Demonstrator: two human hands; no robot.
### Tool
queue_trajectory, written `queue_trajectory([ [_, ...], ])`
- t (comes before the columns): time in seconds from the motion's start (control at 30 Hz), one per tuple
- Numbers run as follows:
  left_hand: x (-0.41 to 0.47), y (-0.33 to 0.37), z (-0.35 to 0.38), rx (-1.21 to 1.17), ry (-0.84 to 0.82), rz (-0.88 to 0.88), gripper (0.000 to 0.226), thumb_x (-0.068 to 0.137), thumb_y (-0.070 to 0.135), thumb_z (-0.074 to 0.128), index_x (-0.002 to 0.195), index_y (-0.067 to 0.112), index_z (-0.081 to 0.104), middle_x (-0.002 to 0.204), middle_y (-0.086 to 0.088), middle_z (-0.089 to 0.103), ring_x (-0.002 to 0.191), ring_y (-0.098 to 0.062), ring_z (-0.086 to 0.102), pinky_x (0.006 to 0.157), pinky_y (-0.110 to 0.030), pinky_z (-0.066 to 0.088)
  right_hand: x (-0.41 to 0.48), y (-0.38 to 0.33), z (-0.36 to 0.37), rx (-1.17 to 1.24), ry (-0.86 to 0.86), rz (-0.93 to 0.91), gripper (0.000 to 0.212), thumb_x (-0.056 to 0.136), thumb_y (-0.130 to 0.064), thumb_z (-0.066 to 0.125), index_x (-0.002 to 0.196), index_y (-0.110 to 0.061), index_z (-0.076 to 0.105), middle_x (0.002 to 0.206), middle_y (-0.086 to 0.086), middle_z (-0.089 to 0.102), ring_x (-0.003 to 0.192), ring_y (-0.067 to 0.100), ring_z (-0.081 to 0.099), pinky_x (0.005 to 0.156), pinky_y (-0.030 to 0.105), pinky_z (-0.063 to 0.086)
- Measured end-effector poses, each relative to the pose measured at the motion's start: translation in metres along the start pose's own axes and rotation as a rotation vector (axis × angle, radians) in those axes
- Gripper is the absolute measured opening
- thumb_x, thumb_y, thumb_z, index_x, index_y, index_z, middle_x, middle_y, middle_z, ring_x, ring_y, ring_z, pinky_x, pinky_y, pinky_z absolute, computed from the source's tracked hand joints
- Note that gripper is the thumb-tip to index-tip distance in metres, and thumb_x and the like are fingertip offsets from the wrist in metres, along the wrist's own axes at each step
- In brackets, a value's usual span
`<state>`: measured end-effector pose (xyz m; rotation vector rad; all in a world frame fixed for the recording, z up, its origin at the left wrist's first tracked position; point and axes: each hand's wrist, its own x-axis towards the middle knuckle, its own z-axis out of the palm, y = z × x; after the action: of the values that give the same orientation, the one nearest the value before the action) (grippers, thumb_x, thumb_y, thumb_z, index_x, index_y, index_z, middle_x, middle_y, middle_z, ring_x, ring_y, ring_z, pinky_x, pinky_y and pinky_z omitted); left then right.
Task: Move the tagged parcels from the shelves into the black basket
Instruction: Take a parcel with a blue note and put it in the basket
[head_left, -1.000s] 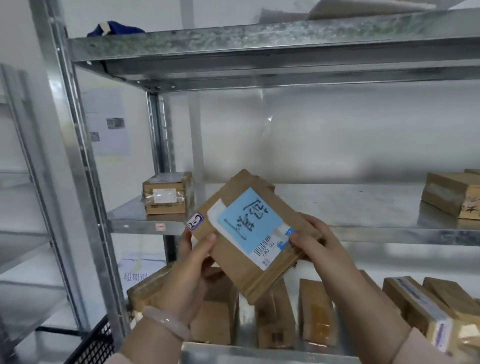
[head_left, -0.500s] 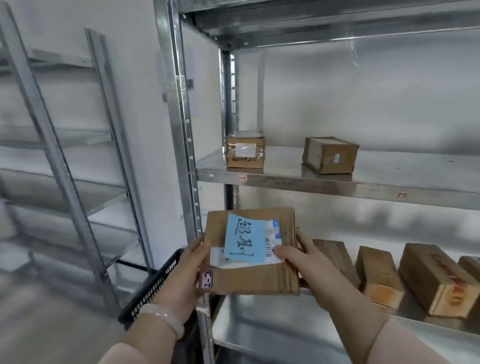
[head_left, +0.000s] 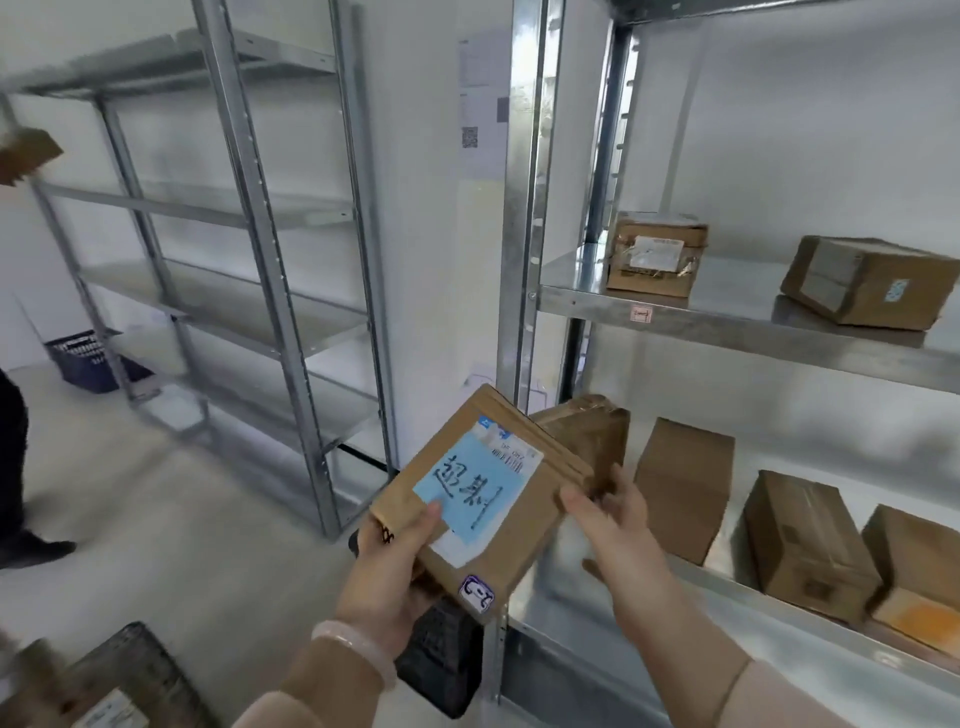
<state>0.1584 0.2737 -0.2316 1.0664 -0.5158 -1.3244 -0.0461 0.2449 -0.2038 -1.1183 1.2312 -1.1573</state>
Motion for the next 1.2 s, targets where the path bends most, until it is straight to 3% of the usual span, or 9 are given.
queue_trajectory([
  [0.1, 0.007, -0.011, -0.012, -0.040, 0.073, -0.037, 0.055, 0.078, 0.022, 0.078, 0.124, 0.028, 0.048, 0.103, -0.007, 0.076, 0.089, -0.027, 0.074, 0.070, -0.046, 0.059, 0.000, 0.022, 0.034, -0.025, -0.134, 0.061, 0.101, 0.060, -0.051, 0.084, 0.140, -0.051, 0.022, 0.127, -0.016, 0.054, 0.112, 0.009, 0.057, 0.101, 0.048, 0.046],
  [0.23, 0.018, -0.014, -0.041, 0.096, 0.154, -0.105, 0.061, 0.071, 0.040, 0.083, 0.120, 0.030, 0.048, 0.112, -0.002, 0.070, 0.104, -0.023, 0.064, 0.080, -0.042, 0.052, 0.018, 0.040, 0.061, -0.030, -0.161, 0.083, 0.077, 0.066, -0.033, 0.086, 0.109, -0.070, 0.034, 0.115, -0.017, 0.062, 0.104, 0.011, 0.064, 0.090, 0.044, 0.054],
  [0.37, 0.038, -0.002, -0.073, 0.346, 0.162, -0.006, 0.059, 0.079, 0.033, 0.079, 0.128, 0.029, 0.045, 0.110, 0.005, 0.065, 0.096, -0.008, 0.060, 0.069, -0.026, 0.044, 0.048, 0.049, 0.082, -0.083, -0.226, 0.147, 0.079, 0.072, -0.029, 0.082, 0.131, -0.055, 0.035, 0.109, -0.013, 0.066, 0.097, 0.013, 0.067, 0.078, 0.039, 0.059],
  [0.47, 0.063, 0.008, -0.091, 0.507, 0.073, 0.087, 0.065, 0.079, 0.018, 0.080, 0.125, 0.045, 0.044, 0.117, 0.003, 0.066, 0.095, -0.005, 0.067, 0.072, -0.019, 0.051, 0.073, 0.061, 0.097, -0.109, -0.271, 0.200, 0.060, 0.080, -0.029, 0.074, 0.123, -0.052, 0.040, 0.109, -0.007, 0.068, 0.088, 0.013, 0.071, 0.065, 0.030, 0.058],
  [0.6, 0.101, 0.026, -0.107, 0.505, -0.064, 0.087, 0.082, 0.085, -0.006, 0.066, 0.134, 0.048, 0.029, 0.114, 0.011, 0.064, 0.089, 0.004, 0.069, 0.068, -0.016, 0.055, 0.114, 0.071, 0.120, -0.157, -0.352, 0.266, 0.074, 0.075, -0.044, 0.073, 0.138, -0.048, 0.035, 0.108, -0.006, 0.070, 0.086, 0.014, 0.072, 0.079, 0.042, 0.059],
  [0.73, 0.143, 0.044, -0.122, 0.478, -0.101, 0.014, 0.088, 0.075, 0.001, 0.074, 0.130, 0.058, 0.036, 0.126, 0.005, 0.063, 0.107, -0.015, 0.068, 0.082, -0.031, 0.058, 0.156, 0.070, 0.145, -0.140, -0.383, 0.302, 0.060, 0.084, -0.034, 0.069, 0.134, -0.044, 0.037, 0.103, -0.007, 0.068, 0.083, 0.014, 0.072, 0.070, 0.040, 0.060],
  [0.87, 0.183, 0.052, -0.129, 0.396, -0.059, -0.057, 0.082, 0.081, -0.007, 0.067, 0.128, 0.054, 0.039, 0.120, -0.005, 0.065, 0.099, -0.028, 0.070, 0.066, -0.031, 0.061, 0.200, 0.073, 0.165, -0.173, -0.417, 0.328, 0.054, 0.087, -0.039, 0.063, 0.135, -0.043, 0.038, 0.107, -0.004, 0.069, 0.085, 0.014, 0.072, 0.071, 0.040, 0.061],
  [0.97, 0.210, 0.048, -0.135, 0.398, -0.047, -0.072, 0.077, 0.076, -0.001, 0.067, 0.133, 0.045, 0.042, 0.120, -0.009, 0.064, 0.096, -0.025, 0.071, 0.068, -0.032, 0.061, 0.227, 0.083, 0.179, -0.186, -0.414, 0.371, 0.056, 0.089, -0.040, 0.061, 0.138, -0.043, 0.034, 0.108, -0.001, 0.069, 0.086, 0.017, 0.072, 0.073, 0.044, 0.060],
  [1.2, 0.302, 0.029, -0.146, 0.475, -0.052, -0.109, 0.063, 0.085, -0.008, 0.063, 0.125, 0.039, 0.049, 0.116, -0.006, 0.063, 0.081, -0.015, 0.073, 0.062, -0.025, 0.058, 0.288, 0.111, 0.194, -0.226, -0.341, 0.402, 0.071, 0.090, -0.041, 0.061, 0.147, -0.042, 0.019, 0.104, -0.025, 0.052, 0.088, 0.003, 0.066, 0.077, 0.023, 0.055],
])
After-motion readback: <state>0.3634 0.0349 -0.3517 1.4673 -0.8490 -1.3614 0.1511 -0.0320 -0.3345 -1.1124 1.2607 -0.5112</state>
